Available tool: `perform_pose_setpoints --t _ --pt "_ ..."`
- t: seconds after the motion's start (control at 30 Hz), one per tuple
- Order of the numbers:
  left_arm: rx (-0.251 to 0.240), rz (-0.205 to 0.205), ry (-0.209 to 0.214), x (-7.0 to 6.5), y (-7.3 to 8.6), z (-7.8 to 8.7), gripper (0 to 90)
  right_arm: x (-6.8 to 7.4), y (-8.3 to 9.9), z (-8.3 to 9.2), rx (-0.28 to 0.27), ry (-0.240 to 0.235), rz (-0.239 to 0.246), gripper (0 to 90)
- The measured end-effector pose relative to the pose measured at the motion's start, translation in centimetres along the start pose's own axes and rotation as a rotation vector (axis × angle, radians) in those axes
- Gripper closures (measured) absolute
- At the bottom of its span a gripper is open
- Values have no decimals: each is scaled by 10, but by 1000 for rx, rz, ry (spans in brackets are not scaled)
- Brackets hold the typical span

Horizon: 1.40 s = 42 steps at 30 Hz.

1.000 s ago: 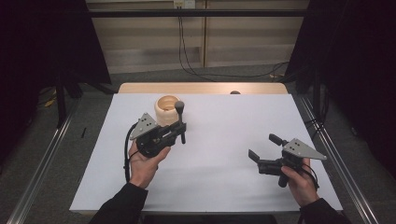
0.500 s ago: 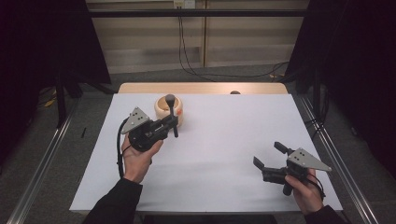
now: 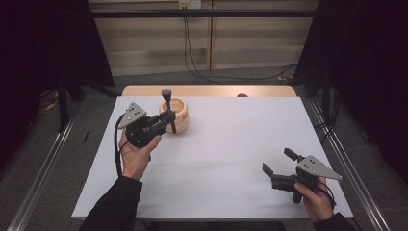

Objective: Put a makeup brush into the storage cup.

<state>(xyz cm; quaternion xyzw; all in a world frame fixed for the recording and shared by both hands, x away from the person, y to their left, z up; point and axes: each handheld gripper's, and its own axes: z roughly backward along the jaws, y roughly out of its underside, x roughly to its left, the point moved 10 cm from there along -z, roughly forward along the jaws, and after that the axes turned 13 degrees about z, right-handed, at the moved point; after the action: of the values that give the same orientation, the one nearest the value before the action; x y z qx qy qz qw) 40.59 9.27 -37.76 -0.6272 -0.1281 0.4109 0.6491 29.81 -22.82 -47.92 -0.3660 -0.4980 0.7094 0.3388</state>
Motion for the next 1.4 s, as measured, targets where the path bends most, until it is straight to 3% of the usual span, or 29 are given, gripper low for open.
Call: perform_pose_setpoints --t 0.27,0.5,0.8,0.9,1.13,1.4 --pt "-10 4 -28 10 -10 -3 790 4 -2 1 -24 -36 2 28" --pt "-22 35 -49 20 -17 -10 790 7 -2 -1 -26 -52 -1 24" --pt "-17 9 -56 27 -29 -21 790 9 -1 -2 -17 -74 -3 25" --pt "-34 25 -68 32 -33 -25 790 9 -1 -2 -18 -77 -2 25" --pt "-22 35 -89 42 -29 -40 790 11 0 -2 -15 -86 0 25" --pt "-31 27 -120 52 -35 -49 790 12 0 -2 -14 -92 0 27"
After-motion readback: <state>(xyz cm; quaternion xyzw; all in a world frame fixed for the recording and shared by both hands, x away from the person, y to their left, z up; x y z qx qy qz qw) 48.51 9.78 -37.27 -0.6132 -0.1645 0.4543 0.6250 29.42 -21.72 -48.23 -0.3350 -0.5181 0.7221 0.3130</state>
